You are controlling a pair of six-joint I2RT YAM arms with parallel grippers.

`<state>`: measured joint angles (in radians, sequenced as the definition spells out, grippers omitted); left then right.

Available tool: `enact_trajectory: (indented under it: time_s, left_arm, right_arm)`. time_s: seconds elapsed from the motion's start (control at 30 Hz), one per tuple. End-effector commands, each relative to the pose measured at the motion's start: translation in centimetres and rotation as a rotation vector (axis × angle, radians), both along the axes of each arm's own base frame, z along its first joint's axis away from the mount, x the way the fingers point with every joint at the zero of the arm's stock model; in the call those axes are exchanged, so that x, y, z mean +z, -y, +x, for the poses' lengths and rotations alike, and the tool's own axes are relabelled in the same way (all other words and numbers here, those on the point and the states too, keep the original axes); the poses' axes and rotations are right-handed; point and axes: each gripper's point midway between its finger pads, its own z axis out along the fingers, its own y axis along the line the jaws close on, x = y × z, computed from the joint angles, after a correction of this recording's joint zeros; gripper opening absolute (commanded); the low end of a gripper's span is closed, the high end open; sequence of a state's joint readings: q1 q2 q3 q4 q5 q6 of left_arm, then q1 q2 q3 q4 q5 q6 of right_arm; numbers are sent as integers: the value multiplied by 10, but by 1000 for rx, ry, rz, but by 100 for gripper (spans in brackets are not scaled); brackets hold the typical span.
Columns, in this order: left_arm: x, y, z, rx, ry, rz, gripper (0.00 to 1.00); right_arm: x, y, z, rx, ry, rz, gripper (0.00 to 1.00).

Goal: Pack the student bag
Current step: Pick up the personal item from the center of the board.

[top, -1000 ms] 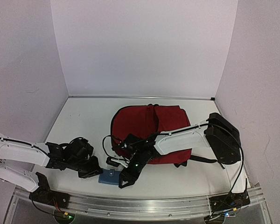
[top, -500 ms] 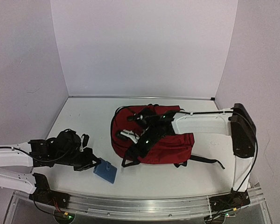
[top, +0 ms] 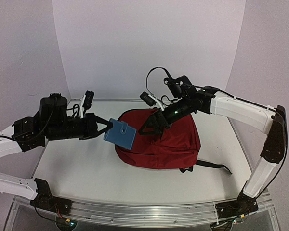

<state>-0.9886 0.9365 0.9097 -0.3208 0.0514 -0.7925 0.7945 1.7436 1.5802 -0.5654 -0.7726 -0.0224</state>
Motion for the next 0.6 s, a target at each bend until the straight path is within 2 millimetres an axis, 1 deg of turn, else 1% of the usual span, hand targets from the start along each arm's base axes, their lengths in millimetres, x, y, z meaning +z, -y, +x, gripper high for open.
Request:
enact_trajectory:
  time_s: [0.0, 0.1, 0.2, 0.37, 0.47, 0.53, 0.57]
  left_arm:
    - [78, 16, 15, -6, 221, -121, 0]
    - [96, 21, 22, 13, 260, -164, 0]
    - [109, 25, 24, 11, 294, -222, 0]
    - [116, 32, 24, 3, 309, -289, 0]
    - [116, 33, 25, 5, 309, -326, 0]
    - [114, 35, 27, 6, 306, -334, 0]
    - [113, 36, 28, 9, 302, -335, 0]
  right_arm:
    - [49, -3, -21, 65, -42, 116, 98]
    - [62, -5, -26, 87, -64, 154, 98]
    - [76, -6, -29, 107, -90, 195, 91]
    - [105, -3, -20, 88, -115, 279, 75]
    - [116, -3, -19, 84, -131, 319, 62]
    - [120, -3, -19, 87, -145, 336, 51]
    - [121, -2, -18, 85, -147, 341, 47]
